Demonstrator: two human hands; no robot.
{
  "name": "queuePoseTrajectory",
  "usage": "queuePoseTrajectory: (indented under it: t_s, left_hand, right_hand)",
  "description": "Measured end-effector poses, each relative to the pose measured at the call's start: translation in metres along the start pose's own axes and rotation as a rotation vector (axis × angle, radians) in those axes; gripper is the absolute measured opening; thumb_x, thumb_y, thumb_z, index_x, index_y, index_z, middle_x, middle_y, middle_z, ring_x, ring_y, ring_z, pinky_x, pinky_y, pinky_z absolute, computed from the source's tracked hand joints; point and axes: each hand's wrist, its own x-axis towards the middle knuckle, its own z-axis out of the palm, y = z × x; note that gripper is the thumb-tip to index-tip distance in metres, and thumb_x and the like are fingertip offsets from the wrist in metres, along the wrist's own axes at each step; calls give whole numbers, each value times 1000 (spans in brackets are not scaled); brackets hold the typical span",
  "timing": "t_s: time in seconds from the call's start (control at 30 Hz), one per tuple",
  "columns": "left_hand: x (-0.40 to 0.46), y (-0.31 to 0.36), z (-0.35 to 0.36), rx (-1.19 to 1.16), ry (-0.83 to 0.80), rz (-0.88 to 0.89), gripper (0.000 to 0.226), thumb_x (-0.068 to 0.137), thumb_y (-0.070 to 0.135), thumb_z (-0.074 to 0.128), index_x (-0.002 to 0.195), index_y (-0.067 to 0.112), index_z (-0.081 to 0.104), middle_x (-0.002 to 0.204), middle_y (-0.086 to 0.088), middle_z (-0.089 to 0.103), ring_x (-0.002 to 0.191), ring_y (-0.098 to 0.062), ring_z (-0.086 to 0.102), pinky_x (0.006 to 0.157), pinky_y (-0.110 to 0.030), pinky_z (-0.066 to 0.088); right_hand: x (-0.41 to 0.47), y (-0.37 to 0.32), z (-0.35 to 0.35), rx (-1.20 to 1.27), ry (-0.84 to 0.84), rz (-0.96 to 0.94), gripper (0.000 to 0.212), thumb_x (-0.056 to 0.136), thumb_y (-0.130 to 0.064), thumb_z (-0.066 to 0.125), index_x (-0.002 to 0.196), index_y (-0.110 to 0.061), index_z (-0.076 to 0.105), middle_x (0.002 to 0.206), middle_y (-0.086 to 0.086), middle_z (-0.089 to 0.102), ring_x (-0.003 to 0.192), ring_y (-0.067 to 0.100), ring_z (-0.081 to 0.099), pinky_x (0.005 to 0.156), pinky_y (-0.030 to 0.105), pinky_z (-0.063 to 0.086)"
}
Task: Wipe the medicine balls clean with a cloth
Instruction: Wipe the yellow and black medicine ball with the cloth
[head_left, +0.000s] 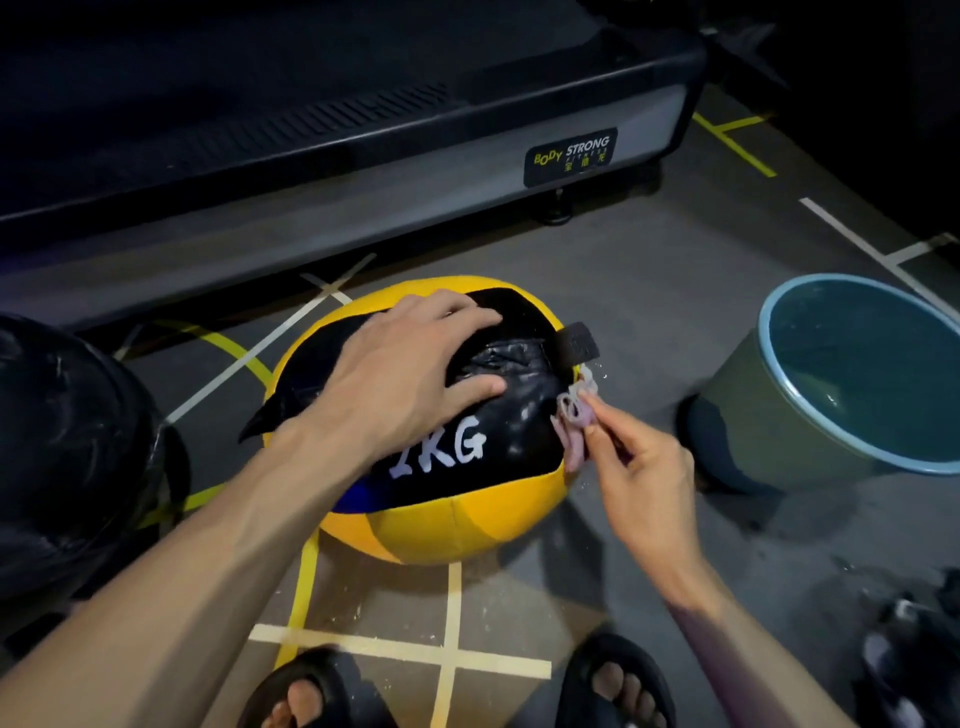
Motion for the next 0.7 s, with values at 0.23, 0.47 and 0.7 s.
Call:
queuePoseTrajectory:
  t_s: [0.23,0.47,0.7]
  left_hand:
    - [-20,-34,1,-83,-187,-47,76,83,90,31,152,61,26,163,31,21,152,-13,23,120,-49,30]
    - [-6,-35,6,-89,-168,-38,77,81,92,27,151,62,27,163,30,23,152,-15,28,119,-47,32]
    - [18,-37,2,-100,-163,-39,65,91,76,47,151,59,32,162,25,30,150,-18,32,118,-51,33]
  right_hand:
    - [25,-13,14,-19,113,112,33,96,-16,64,109,-44,76,94,-23,76,80,-11,62,79,35,59]
    - [-4,-46,29,-103,-171,-538,36,100,-24,58,134,-14,64,142,-2,58,136,7,51,116,32,40]
    - [32,-50,28,-110,95,-149,35,96,-7,64,125,-24,72,119,-13,72,94,-5,64,91,24,53]
